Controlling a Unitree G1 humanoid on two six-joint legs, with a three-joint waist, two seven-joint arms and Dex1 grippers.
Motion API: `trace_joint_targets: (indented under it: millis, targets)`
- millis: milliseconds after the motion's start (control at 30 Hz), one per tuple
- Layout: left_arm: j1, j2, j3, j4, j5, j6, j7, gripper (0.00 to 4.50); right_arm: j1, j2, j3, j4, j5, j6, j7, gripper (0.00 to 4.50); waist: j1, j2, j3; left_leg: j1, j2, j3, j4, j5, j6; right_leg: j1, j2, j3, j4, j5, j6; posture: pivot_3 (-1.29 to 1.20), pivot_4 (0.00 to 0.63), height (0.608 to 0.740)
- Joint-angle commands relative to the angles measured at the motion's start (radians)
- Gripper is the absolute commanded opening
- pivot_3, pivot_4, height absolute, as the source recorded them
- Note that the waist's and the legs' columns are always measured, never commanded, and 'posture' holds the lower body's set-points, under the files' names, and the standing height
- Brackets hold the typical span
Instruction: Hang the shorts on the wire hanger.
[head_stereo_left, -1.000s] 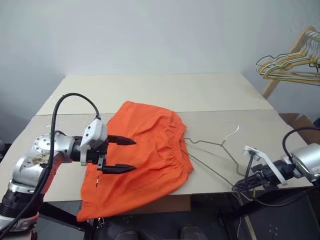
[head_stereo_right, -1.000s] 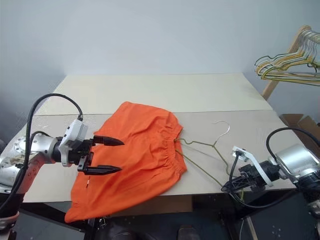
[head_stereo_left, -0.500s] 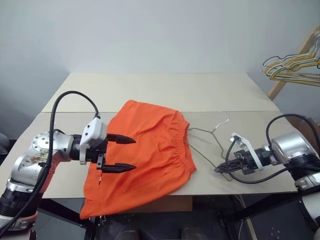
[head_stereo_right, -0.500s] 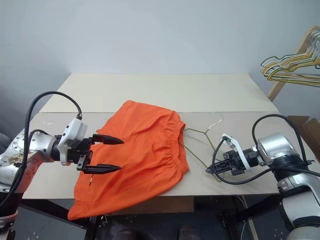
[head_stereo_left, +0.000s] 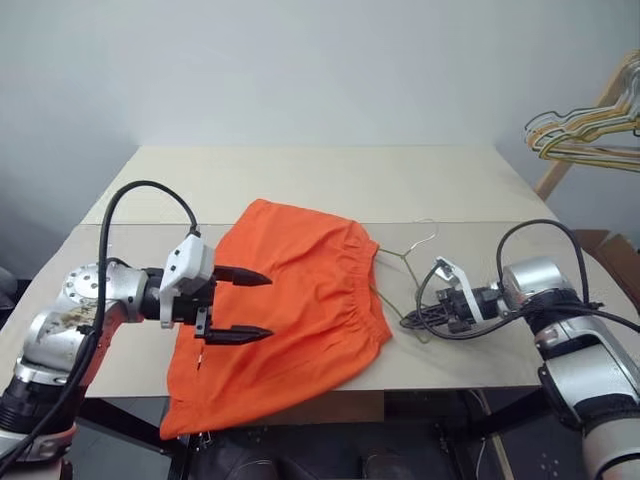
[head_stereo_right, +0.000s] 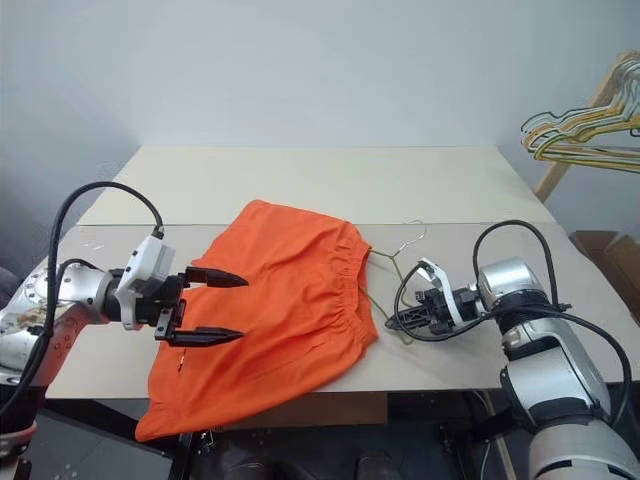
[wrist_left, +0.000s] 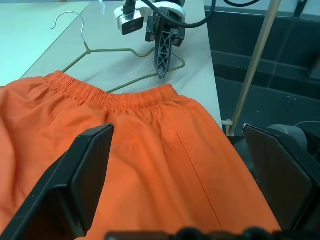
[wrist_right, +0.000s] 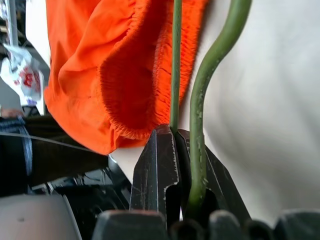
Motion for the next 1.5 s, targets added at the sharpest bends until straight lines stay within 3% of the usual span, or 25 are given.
trace_joint_targets:
  millis: [33,267,433,567,667,900,1033,1267,1500]
  targets:
    - [-0.014,0.011,0.016,-0.027,-0.006,-0.013,0.0,4.48,-0.047,0.012,-0.063,0.02,-0.013,-0.039,-0.027,0.0,-0.003,0.0,0.0,0.0,0.0,0.0,0.0,0.0,0.0,0.0,0.0,0.0,0.0,0.0,0.0,-0.01,0.0,0.74]
    - [-0.031,0.014,0.013,0.001,0.002,-0.022,-0.015,4.48,-0.056,-0.04,-0.165,-0.152,-0.003,-0.042,-0.103,0.0,-0.002,0.0,0.0,-0.001,0.0,0.0,0.0,0.0,0.0,-0.002,0.0,0.0,0.0,0.0,0.0,-0.04,0.0,0.74]
    - [-0.09,-0.001,-0.017,0.05,0.022,-0.038,-0.037,4.48,-0.006,-0.031,-0.195,-0.508,-0.003,-0.066,-0.225,0.0,-0.009,0.001,0.0,-0.004,0.0,0.0,0.0,0.0,0.0,-0.005,0.0,0.001,0.001,0.0,0.0,-0.07,0.0,0.74]
    - [-0.173,0.003,-0.026,0.134,0.054,-0.076,-0.067,4.48,0.056,-0.042,-0.143,-0.743,-0.063,-0.176,-0.302,0.0,-0.022,0.001,0.0,-0.005,0.0,0.0,0.0,0.0,0.0,-0.005,0.0,0.0,0.001,0.0,0.0,-0.08,0.0,0.74]
    - [-0.319,0.048,0.003,0.275,0.066,-0.103,-0.125,4.48,0.092,-0.073,-0.067,-0.887,-0.128,-0.289,-0.312,0.0,-0.028,0.001,0.0,-0.005,0.0,0.0,0.0,0.0,0.0,-0.006,0.0,0.0,0.0,0.0,0.0,-0.1,0.0,0.74]
    - [-0.559,0.093,-0.05,0.527,0.152,-0.234,-0.29,4.48,0.109,-0.08,0.004,-0.962,-0.185,-0.388,-0.307,0.0,-0.056,0.001,0.0,-0.006,0.0,0.0,0.001,0.0,-0.001,-0.006,0.0,0.0,0.0,0.0,0.001,-0.1,0.0,0.74]
    - [-0.666,0.096,-0.172,0.708,0.232,-0.388,-0.306,4.48,0.097,-0.077,0.022,-0.982,-0.191,-0.396,-0.287,0.0,-0.057,0.001,0.0,-0.005,0.0,0.0,0.001,0.001,-0.001,-0.006,0.0,0.0,0.001,0.0,0.0,-0.1,0.0,0.74]
    - [-0.815,0.001,-0.346,0.95,0.327,-0.572,-0.306,4.48,0.056,-0.097,0.057,-1.023,-0.202,-0.371,-0.243,0.0,-0.057,0.001,0.0,-0.007,0.0,0.0,0.002,0.0,0.0,-0.007,0.0,-0.001,0.001,0.0,0.001,-0.12,0.0,0.74]
    - [-0.842,-0.049,-0.476,1.009,0.332,-0.637,-0.306,4.48,0.037,-0.108,0.081,-1.052,-0.209,-0.342,-0.226,0.0,-0.075,0.001,0.0,-0.008,0.0,0.0,0.002,0.0,0.0,-0.008,0.0,0.0,0.001,0.0,0.001,-0.13,0.0,0.74]
